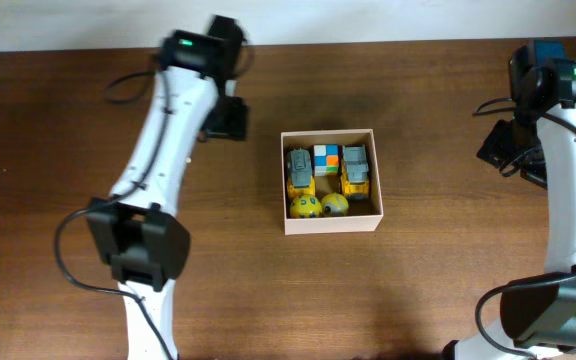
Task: Pack container
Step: 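Release the ball and raise the left gripper back left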
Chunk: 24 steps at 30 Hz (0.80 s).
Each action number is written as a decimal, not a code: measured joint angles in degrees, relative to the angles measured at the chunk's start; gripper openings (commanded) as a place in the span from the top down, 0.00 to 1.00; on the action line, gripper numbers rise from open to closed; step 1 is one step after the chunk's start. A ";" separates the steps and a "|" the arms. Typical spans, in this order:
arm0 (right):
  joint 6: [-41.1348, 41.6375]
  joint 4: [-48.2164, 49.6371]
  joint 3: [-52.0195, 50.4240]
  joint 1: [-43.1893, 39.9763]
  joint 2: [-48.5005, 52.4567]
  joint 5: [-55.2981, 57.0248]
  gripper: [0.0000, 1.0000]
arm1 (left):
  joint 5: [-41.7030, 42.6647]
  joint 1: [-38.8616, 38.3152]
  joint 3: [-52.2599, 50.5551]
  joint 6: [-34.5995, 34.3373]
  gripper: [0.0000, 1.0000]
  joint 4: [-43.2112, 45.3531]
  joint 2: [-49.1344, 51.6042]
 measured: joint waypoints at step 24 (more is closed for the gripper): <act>0.00 0.00 0.00 0.00 -0.02 0.02 0.01 | -0.15 5.40 -23.93 -30.34 0.16 13.66 0.00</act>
